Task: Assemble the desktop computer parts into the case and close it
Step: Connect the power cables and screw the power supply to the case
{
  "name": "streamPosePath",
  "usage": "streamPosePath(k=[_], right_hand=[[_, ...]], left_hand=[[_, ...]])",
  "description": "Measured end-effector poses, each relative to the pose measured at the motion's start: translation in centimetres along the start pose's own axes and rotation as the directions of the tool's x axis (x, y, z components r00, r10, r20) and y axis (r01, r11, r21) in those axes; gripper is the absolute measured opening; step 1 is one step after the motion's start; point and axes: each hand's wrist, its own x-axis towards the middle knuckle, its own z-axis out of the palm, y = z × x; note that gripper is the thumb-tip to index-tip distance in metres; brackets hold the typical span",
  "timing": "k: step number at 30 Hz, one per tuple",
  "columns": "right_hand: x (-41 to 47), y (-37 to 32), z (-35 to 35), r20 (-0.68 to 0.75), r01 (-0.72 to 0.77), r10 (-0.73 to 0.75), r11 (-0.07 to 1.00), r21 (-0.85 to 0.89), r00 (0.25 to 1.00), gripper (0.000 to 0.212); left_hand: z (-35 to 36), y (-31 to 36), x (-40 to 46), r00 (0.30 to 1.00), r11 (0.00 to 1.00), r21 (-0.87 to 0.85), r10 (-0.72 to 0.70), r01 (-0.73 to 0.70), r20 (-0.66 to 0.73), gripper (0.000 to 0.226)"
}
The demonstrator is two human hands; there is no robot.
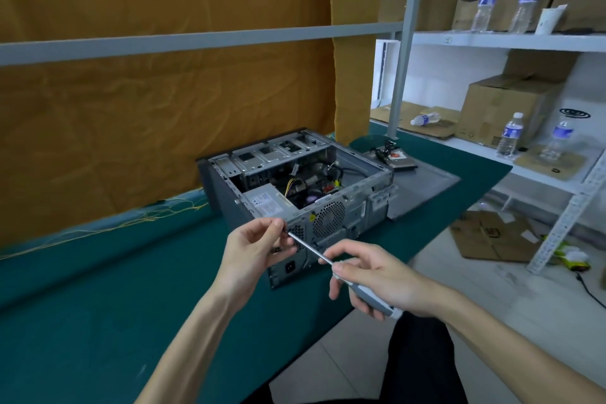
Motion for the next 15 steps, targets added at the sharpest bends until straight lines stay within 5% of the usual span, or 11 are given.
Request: streamPosePath(k=[8,15], right_hand=[[-0.8,3.4,3.3,0.005,-0.065,0.065,0.997,0.045,0.998,0.012],[1.0,6.7,6.2,-0.123,-0.235,0.232,0.972,-0.011,0.965,0.011]], left_hand=[[-0.1,-4.2,-3.2,0.97,0.971,-0.166,-0.198,0.174,-0.143,0.025],[-0.6,-9.0,-2.1,0.84,0.769,-0.488,-0.529,0.413,-0.124,0.015]])
